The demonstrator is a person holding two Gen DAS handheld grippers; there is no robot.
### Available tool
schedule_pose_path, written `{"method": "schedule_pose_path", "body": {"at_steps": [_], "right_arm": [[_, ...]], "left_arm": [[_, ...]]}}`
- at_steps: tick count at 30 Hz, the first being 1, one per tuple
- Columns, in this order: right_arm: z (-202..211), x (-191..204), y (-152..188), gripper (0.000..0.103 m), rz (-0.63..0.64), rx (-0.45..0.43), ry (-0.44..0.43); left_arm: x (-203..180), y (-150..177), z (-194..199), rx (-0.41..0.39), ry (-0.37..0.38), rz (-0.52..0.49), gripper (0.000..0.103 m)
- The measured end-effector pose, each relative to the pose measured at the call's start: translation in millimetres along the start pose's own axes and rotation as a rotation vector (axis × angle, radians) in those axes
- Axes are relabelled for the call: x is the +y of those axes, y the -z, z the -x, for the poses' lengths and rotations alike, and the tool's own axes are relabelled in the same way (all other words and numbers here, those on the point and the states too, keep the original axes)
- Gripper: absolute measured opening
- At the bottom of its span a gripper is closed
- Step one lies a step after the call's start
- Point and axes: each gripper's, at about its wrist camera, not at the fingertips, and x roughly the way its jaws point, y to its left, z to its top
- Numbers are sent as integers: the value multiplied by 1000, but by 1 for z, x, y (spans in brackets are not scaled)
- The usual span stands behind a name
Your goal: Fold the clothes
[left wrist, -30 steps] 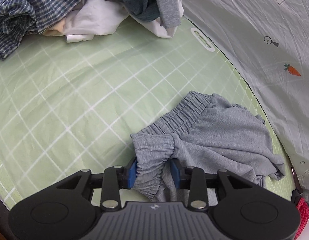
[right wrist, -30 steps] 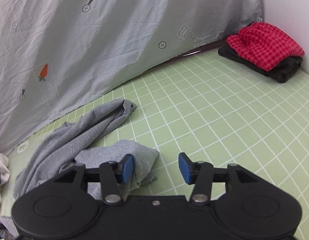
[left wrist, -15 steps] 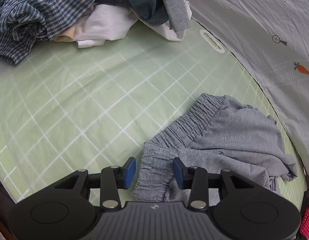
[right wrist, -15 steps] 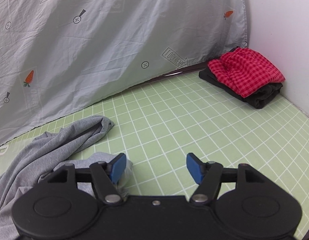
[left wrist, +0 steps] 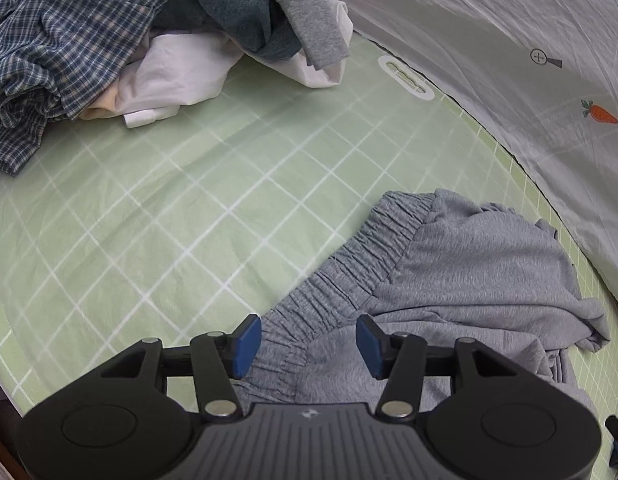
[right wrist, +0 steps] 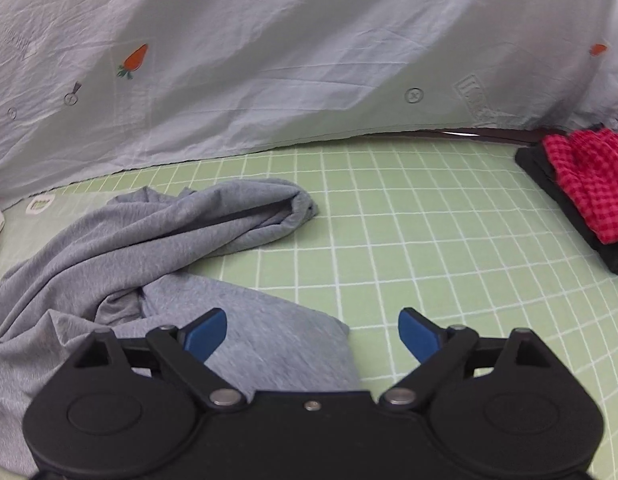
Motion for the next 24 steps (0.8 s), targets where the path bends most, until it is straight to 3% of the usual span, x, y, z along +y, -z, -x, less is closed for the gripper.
{"method": "schedule_pose_path", "body": {"at_steps": [7,10,13,15,17,21,24], "right_arm": [[-66,76,-26,93,302,104,-129],[-81,100,-24,93,425,118,-139],[-92,109,-21,75,482,150,-87],[-95,102,-23,60,437,169,-145],[-94,92,-23,27,381,183,-203],[-84,77,-15,2,371,146,-146],[-76,53,-12,3,326,125,-72]], "left_arm": [[-29,14,-32,59,-92,-174,64],[-35,17,-43,82,-127,-221,66],[-39,19,-48,90,-154,-252,68],[-41,19,-50,90,-165,-268,69],[-43,19,-51,90,-175,-283,71],[-39,19,-53,89,-179,-269,78],[-33,18,-54,89,-167,-240,83]]}}
